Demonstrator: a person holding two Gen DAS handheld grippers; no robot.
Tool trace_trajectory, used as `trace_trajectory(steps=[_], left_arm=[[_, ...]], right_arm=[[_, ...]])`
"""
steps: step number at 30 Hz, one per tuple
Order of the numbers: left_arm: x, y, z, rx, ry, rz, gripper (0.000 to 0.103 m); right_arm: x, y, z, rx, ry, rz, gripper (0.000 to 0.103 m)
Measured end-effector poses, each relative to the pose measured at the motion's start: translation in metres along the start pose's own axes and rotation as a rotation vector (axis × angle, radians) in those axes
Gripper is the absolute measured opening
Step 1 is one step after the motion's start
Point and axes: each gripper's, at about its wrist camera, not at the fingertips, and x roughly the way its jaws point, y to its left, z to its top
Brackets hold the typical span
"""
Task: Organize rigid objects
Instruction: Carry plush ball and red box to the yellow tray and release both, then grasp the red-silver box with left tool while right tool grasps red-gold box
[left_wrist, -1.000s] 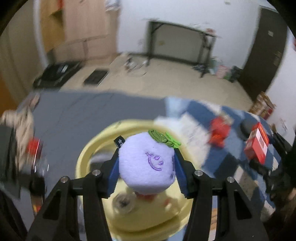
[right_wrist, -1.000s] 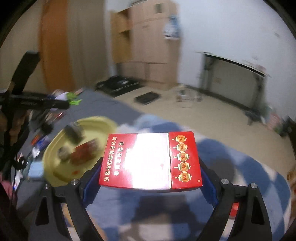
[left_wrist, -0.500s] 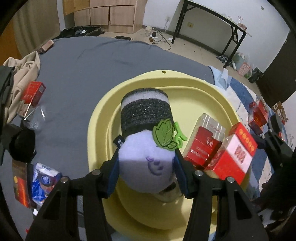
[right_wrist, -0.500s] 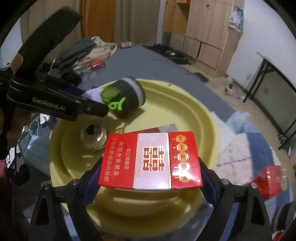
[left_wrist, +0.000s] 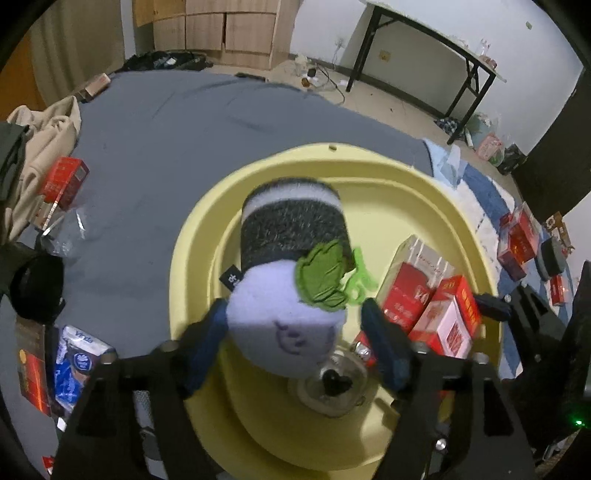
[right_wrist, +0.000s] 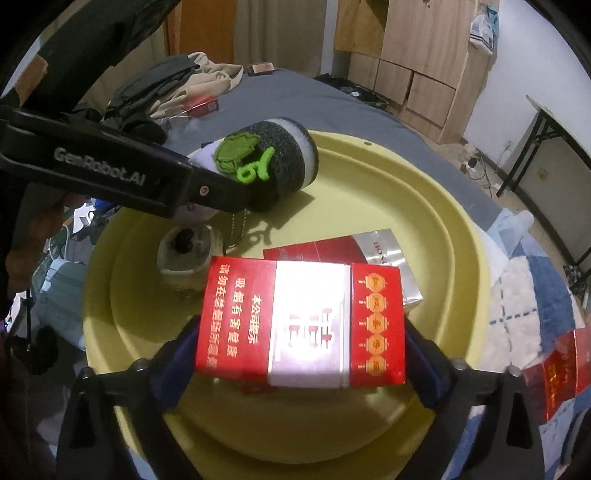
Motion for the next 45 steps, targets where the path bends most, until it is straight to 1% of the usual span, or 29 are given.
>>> trace_trajectory(steps=[3,5,7,8,11,12,13,14,16,18,19,21,22,23,24,26,29,34,36,39,42,45], left_arm=[[-0.019,-0.007,0.004,0.009,-0.046,-0.019,0.095],[-0.029,-0.015,0.009,0.013,-0.067,-0.014,0.102],[-0.040,-0.030,0.017,0.030,-0.073,-0.029,0.103],[-0.044,-0.039,0.020,0.052,-0.073,-0.039,0.103],[-0.059,-0.084,0.032,0.174,-0.100,-0.057,0.103],[-0.061,-0.107,0.038,0.223,-0.101,-0.068,0.103],[-0.062,-0.124,0.041,0.255,-0.097,-0.076,0.103],[-0.063,-0.141,0.044,0.286,-0.092,-0.085,0.103],[-0.063,-0.177,0.047,0.363,-0.085,-0.109,0.103],[-0.055,-0.214,0.049,0.434,-0.073,-0.132,0.103],[-0.049,-0.227,0.049,0.463,-0.064,-0.135,0.103],[-0.035,-0.250,0.051,0.508,-0.054,-0.145,0.103],[-0.026,-0.259,0.051,0.527,-0.045,-0.142,0.103],[-0.014,-0.268,0.051,0.542,-0.029,-0.126,0.103],[-0.006,-0.276,0.052,0.551,-0.017,-0.119,0.103],[0.007,-0.285,0.048,0.574,0.004,-0.122,0.103],[0.023,-0.299,0.044,0.607,0.012,-0.130,0.103],[0.045,-0.313,0.050,0.646,0.031,-0.132,0.103],[0.053,-0.317,0.051,0.653,0.039,-0.118,0.103],[0.064,-0.322,0.049,0.659,0.054,-0.140,0.103],[0.077,-0.325,0.049,0.678,0.059,-0.128,0.103],[0.090,-0.328,0.052,0.674,0.070,-0.129,0.103]], right_arm=[[-0.013,-0.003,-0.001,0.027,-0.024,0.008,0.103],[-0.030,-0.007,-0.003,0.060,-0.058,0.020,0.103],[-0.048,-0.011,-0.005,0.080,-0.085,0.022,0.103],[-0.059,-0.015,-0.007,0.093,-0.098,0.016,0.103],[-0.097,-0.034,-0.023,0.159,-0.155,-0.017,0.103],[-0.111,-0.043,-0.030,0.184,-0.170,-0.034,0.103],[-0.125,-0.053,-0.040,0.207,-0.180,-0.066,0.103],[-0.144,-0.069,-0.054,0.242,-0.187,-0.130,0.103],[-0.170,-0.095,-0.083,0.284,-0.187,-0.222,0.103],[-0.183,-0.117,-0.109,0.315,-0.144,-0.331,0.103],[-0.189,-0.139,-0.133,0.360,-0.100,-0.420,0.103],[-0.197,-0.163,-0.163,0.426,-0.086,-0.490,0.103],[-0.201,-0.177,-0.180,0.475,-0.081,-0.530,0.103],[-0.205,-0.196,-0.203,0.556,-0.078,-0.573,0.103],[-0.206,-0.204,-0.212,0.595,-0.078,-0.586,0.103],[-0.205,-0.223,-0.235,0.691,-0.070,-0.640,0.103],[-0.203,-0.237,-0.250,0.759,-0.099,-0.638,0.103],[-0.196,-0.243,-0.252,0.751,-0.120,-0.618,0.103],[-0.189,-0.249,-0.253,0.757,-0.110,-0.606,0.103],[-0.179,-0.255,-0.254,0.762,-0.102,-0.597,0.103],[-0.173,-0.264,-0.255,0.769,-0.100,-0.591,0.103],[-0.167,-0.268,-0.256,0.764,-0.109,-0.580,0.103]])
